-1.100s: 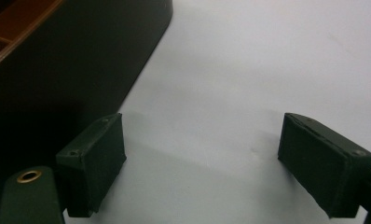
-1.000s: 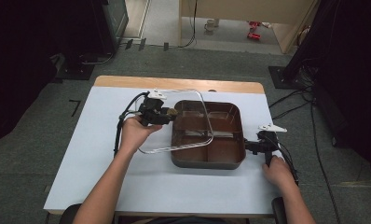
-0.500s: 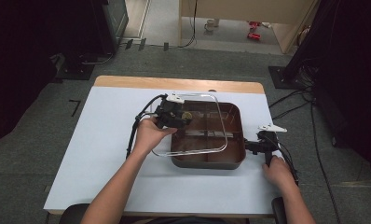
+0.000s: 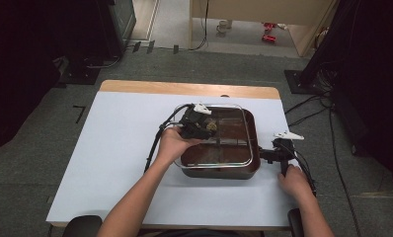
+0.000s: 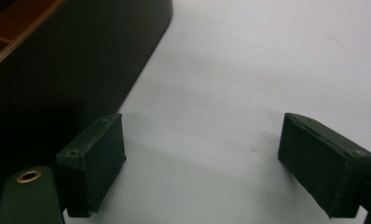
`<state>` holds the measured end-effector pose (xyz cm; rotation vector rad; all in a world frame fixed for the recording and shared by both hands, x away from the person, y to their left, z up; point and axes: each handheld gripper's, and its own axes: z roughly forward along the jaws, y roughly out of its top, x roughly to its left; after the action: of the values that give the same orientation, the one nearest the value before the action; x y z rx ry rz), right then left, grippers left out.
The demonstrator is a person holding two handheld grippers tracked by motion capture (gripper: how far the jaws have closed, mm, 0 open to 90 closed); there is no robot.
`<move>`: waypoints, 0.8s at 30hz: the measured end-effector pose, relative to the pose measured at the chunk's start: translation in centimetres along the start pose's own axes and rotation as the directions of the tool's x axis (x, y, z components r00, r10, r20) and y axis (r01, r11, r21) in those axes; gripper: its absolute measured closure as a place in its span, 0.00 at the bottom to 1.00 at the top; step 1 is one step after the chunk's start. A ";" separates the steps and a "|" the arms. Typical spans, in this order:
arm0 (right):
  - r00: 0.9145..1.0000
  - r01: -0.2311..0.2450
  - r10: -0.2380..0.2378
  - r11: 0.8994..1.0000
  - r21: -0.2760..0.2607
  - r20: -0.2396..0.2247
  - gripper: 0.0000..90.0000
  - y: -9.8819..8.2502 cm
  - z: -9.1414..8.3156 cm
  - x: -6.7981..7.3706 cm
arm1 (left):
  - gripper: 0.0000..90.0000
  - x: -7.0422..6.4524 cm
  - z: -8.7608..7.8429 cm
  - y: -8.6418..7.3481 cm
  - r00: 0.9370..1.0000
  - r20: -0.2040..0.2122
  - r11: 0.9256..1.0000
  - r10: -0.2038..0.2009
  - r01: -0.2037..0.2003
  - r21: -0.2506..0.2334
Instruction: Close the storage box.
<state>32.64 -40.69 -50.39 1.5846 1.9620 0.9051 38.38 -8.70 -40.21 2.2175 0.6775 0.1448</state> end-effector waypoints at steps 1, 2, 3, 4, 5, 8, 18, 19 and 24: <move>1.000 0.000 0.000 1.000 0.000 0.000 0.16 0.0 0.0 0.0 | 0.66 -0.1 0.2 0.0 1.000 0.003 1.000 0.003 -0.003 0.003; 1.000 0.000 0.000 1.000 0.000 0.000 0.16 0.0 0.0 0.0 | 0.66 -0.2 0.5 0.1 1.000 0.006 1.000 0.007 -0.007 0.007; 1.000 0.001 -0.001 1.000 0.000 0.000 0.16 0.0 0.0 0.0 | 0.66 -0.4 0.7 0.1 1.000 0.005 1.000 0.009 -0.009 0.010; 1.000 0.000 0.000 1.000 -0.001 0.000 0.16 0.0 0.0 0.0 | 0.66 -0.5 0.9 0.2 1.000 0.001 1.000 0.015 -0.015 0.015; 1.000 0.001 -0.001 1.000 0.000 0.000 0.16 0.0 0.0 0.0 | 0.66 -0.6 1.2 0.2 1.000 -0.004 0.999 0.024 -0.024 0.023; 1.000 0.000 0.000 1.000 0.000 0.000 0.16 0.0 0.0 0.0 | 0.66 -1.1 1.8 0.4 0.999 -0.017 0.998 0.051 -0.050 0.040; 1.000 -0.002 0.002 1.000 0.001 -0.001 0.16 0.0 0.0 0.0 | 0.66 -1.3 3.1 0.6 0.998 0.012 0.997 0.054 -0.054 0.049; 1.000 -0.002 0.002 1.000 0.002 -0.001 0.16 0.0 0.0 0.0 | 0.66 -1.3 3.2 0.7 0.999 0.018 0.998 0.046 -0.047 0.048; 1.000 -0.003 0.003 1.000 0.001 -0.001 0.16 0.0 0.0 0.0 | 0.66 -1.2 3.4 0.6 0.999 0.029 0.998 0.038 -0.040 0.045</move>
<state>32.63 -40.70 -50.37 1.5889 1.9616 0.9062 38.63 -11.92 -41.91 2.2734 0.6281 0.1184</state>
